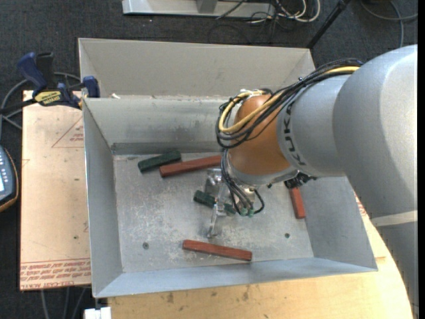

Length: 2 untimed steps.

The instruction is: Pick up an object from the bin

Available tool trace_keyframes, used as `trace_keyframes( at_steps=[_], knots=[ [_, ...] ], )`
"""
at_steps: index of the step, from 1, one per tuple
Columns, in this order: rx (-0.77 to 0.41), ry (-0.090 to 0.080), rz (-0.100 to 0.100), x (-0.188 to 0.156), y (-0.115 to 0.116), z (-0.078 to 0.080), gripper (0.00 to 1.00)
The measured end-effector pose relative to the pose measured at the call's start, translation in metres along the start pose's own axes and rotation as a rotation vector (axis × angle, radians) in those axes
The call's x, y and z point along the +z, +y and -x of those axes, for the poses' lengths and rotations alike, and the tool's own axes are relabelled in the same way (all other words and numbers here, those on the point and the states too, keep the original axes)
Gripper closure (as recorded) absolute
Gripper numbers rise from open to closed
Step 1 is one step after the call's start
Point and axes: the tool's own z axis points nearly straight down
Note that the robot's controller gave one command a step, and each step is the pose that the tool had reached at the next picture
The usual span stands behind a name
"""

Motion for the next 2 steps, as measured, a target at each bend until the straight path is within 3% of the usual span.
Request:
trace_keyframes(
  at_steps=[1,2],
  knots=[
    [-0.002,-0.003,0.000,-0.0004,0.0007,0.0005,0.00],
    [-0.003,-0.006,0.001,-0.0025,0.0010,0.0017,1.00]
  ],
)
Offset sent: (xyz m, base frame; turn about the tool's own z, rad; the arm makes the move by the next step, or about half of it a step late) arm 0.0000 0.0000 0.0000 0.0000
